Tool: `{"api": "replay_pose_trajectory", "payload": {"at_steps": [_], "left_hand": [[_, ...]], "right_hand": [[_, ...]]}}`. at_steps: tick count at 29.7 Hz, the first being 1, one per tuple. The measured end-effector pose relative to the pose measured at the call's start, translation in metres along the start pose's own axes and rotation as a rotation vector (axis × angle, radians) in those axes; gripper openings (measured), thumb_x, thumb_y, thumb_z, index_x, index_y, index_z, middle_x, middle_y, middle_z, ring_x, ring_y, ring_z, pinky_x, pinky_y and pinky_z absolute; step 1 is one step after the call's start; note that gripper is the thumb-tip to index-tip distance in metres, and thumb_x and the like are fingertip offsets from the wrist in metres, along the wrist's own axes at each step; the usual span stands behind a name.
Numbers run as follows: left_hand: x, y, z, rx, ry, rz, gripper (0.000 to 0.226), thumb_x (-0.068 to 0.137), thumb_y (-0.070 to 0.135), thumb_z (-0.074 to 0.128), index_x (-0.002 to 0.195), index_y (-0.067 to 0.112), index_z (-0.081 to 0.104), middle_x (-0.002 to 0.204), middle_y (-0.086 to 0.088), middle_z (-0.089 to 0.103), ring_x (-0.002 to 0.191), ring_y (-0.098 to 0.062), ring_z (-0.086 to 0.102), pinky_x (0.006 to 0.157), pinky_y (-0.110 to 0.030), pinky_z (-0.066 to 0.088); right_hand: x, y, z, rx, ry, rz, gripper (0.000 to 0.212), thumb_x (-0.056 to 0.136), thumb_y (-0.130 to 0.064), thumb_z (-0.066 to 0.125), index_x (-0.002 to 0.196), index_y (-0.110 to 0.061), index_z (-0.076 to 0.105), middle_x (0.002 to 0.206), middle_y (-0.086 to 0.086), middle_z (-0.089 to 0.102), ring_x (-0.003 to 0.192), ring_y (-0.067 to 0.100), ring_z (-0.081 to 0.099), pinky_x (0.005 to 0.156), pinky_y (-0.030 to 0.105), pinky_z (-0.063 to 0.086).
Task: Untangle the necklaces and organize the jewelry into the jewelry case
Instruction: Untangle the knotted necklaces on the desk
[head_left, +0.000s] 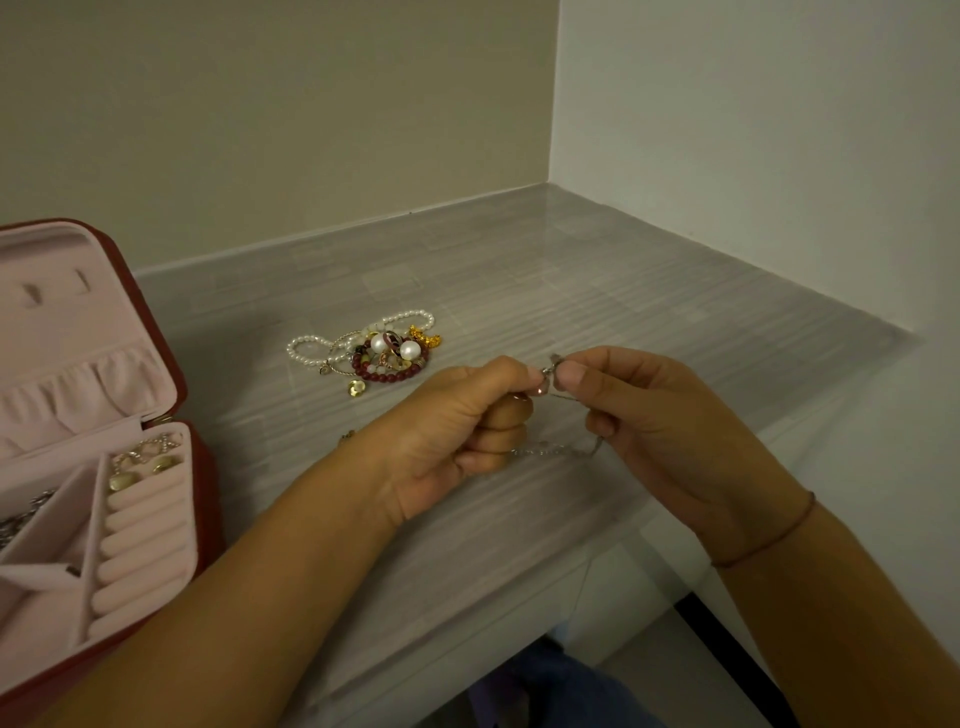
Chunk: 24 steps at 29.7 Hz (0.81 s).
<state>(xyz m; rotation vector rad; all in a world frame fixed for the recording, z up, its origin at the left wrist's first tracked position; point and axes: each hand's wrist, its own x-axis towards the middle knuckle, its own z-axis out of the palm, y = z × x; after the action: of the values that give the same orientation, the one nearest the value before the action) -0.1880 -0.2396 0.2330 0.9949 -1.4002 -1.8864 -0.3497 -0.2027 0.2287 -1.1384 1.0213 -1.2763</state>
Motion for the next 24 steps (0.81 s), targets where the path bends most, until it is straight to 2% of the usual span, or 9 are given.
{"api": "replay_pose_trajectory", "payload": {"at_steps": [3, 6, 10, 14, 18, 20, 22, 24], "left_hand": [[-0.0014, 0.0009, 0.0011, 0.029, -0.035, 0.007, 0.021, 0.077, 0.024, 0.063, 0.069, 0.02, 0.044, 0.047, 0.01, 0.022, 0.041, -0.005, 0.016, 0.038, -0.018, 0.013], [-0.003, 0.0014, 0.0033, 0.094, -0.025, 0.032, 0.03, 0.08, 0.022, 0.062, 0.062, 0.021, 0.038, 0.047, 0.01, 0.023, 0.042, -0.005, 0.017, 0.04, -0.019, 0.012], [-0.003, 0.0014, 0.0038, 0.084, 0.009, 0.072, 0.04, 0.09, 0.014, 0.052, 0.053, 0.026, 0.046, 0.048, 0.009, 0.023, 0.042, -0.005, 0.016, 0.038, -0.018, 0.013], [-0.0036, 0.0048, 0.0047, 0.048, 0.082, 0.127, 0.047, 0.092, 0.014, 0.049, 0.046, 0.026, 0.05, 0.048, 0.009, 0.022, 0.043, -0.007, 0.014, 0.038, -0.019, 0.013], [-0.0032, 0.0041, 0.0053, 0.087, 0.12, 0.134, 0.05, 0.093, 0.017, 0.049, 0.044, 0.025, 0.052, 0.047, 0.008, 0.022, 0.041, -0.007, 0.016, 0.038, -0.018, 0.015], [-0.0033, 0.0031, 0.0059, 0.128, 0.117, 0.135, 0.043, 0.093, 0.016, 0.049, 0.051, 0.025, 0.054, 0.046, 0.008, 0.023, 0.041, -0.007, 0.017, 0.037, -0.017, 0.018], [-0.0037, 0.0027, 0.0072, 0.157, 0.094, 0.141, 0.032, 0.092, 0.015, 0.05, 0.061, 0.019, 0.05, 0.046, 0.009, 0.024, 0.04, -0.006, 0.018, 0.036, -0.016, 0.02], [-0.0038, 0.0019, 0.0078, 0.159, 0.077, 0.146, 0.034, 0.092, 0.011, 0.05, 0.059, 0.018, 0.052, 0.046, 0.008, 0.024, 0.039, -0.006, 0.017, 0.037, -0.014, 0.019]], "right_hand": [[0.0013, 0.0011, -0.0013, 0.036, -0.026, 0.026, 0.007, 0.066, -0.03, 0.074, 0.067, -0.023, 0.072, 0.075, -0.01, 0.067, 0.073, 0.003, 0.051, 0.068, 0.023, 0.032], [0.0027, 0.0042, -0.0035, 0.142, -0.061, 0.069, 0.022, 0.061, -0.034, 0.076, 0.077, -0.02, 0.073, 0.089, -0.003, 0.068, 0.084, 0.006, 0.057, 0.078, 0.026, 0.036], [0.0025, 0.0053, -0.0036, 0.182, 0.006, 0.089, 0.015, 0.062, -0.031, 0.07, 0.069, -0.017, 0.071, 0.074, -0.001, 0.063, 0.072, 0.009, 0.054, 0.077, 0.026, 0.043], [0.0003, 0.0037, -0.0036, 0.0, 0.099, 0.006, 0.022, 0.062, -0.037, 0.069, 0.059, -0.016, 0.064, 0.062, -0.001, 0.059, 0.06, 0.009, 0.051, 0.07, 0.026, 0.046], [0.0009, 0.0033, -0.0041, -0.083, 0.127, -0.084, 0.031, 0.06, -0.044, 0.068, 0.066, -0.014, 0.066, 0.066, -0.001, 0.063, 0.067, 0.009, 0.057, 0.077, 0.028, 0.049], [0.0026, 0.0026, -0.0052, -0.06, 0.126, -0.092, 0.033, 0.062, -0.043, 0.066, 0.071, -0.011, 0.066, 0.069, -0.003, 0.065, 0.071, 0.008, 0.06, 0.084, 0.029, 0.051], [0.0038, 0.0013, -0.0053, -0.022, 0.098, -0.09, 0.03, 0.067, -0.038, 0.064, 0.075, -0.009, 0.065, 0.07, -0.002, 0.065, 0.071, 0.009, 0.062, 0.082, 0.029, 0.053], [0.0038, 0.0007, -0.004, 0.038, 0.065, -0.083, 0.024, 0.073, -0.033, 0.062, 0.074, -0.008, 0.064, 0.071, 0.003, 0.064, 0.066, 0.011, 0.061, 0.076, 0.03, 0.055]]}}
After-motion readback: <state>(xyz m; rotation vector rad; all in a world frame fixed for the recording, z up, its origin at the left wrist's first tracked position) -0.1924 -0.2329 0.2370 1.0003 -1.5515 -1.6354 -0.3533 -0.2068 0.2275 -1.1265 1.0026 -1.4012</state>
